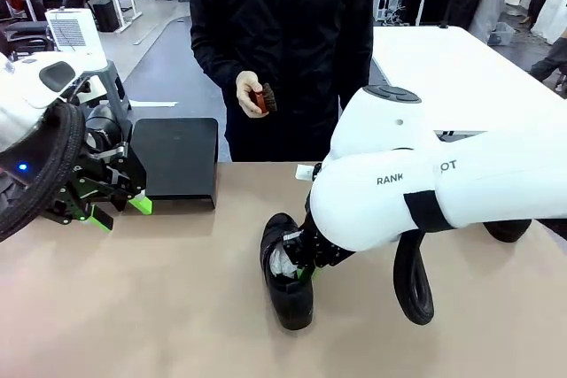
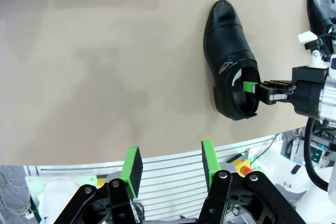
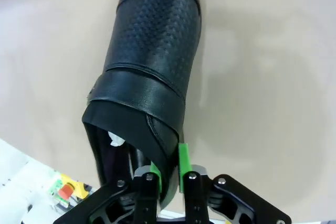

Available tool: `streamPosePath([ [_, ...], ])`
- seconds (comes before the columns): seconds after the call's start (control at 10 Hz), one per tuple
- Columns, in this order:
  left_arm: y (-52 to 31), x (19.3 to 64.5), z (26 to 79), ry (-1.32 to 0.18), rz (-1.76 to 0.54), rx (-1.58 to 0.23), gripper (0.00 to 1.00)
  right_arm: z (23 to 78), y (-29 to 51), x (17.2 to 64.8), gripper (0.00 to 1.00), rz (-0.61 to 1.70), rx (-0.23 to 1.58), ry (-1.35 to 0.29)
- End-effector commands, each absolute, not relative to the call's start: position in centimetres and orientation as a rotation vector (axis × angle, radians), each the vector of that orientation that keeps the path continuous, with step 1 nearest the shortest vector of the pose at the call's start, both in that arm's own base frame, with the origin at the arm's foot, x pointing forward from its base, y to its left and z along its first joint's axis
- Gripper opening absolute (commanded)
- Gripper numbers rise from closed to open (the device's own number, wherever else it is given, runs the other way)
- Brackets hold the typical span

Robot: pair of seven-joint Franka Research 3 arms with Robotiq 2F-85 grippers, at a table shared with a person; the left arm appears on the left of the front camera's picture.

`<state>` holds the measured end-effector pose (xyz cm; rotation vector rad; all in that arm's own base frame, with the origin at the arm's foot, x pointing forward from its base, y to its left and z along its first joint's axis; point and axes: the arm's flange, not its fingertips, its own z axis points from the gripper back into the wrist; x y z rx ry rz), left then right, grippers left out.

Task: Organize the shoes by placing them on the stand.
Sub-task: Pick up one Shoe and place it in the middle of the table.

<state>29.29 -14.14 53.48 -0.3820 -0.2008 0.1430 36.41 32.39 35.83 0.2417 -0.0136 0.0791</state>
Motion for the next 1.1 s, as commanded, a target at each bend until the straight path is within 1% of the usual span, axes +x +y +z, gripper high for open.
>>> streamPosePath([
  [0.0, -14.1, 29.2, 53.6, -0.195, 0.141, -0.397, 0.61, 36.4, 32.4, 36.3, 0.48, 0.039, 0.231, -0.042],
  [0.2, -14.1, 29.2, 53.6, -0.195, 0.141, -0.397, 0.61, 37.3, 31.7, 36.3, 0.85, 0.022, 0.238, -0.059],
  [0.3, -14.1, 29.2, 53.6, -0.195, 0.141, -0.397, 0.61, 38.3, 30.9, 36.2, 1.0, -0.005, 0.238, -0.068],
  [0.5, -14.1, 29.2, 53.6, -0.195, 0.141, -0.397, 0.61, 40.4, 28.4, 35.7, 1.0, -0.035, 0.236, -0.058],
  [0.6, -14.1, 29.2, 53.6, -0.195, 0.141, -0.397, 0.61, 40.4, 27.4, 35.8, 1.0, -0.004, 0.214, -0.056],
  [0.7, -14.1, 29.2, 53.6, -0.195, 0.141, -0.397, 0.61, 39.4, 29.8, 36.7, 1.0, 0.006, 0.25, -0.063],
  [1.0, -14.1, 29.2, 53.6, -0.195, 0.141, -0.397, 0.61, 39.4, 29.8, 36.7, 1.0, 0.006, 0.25, -0.063],
])
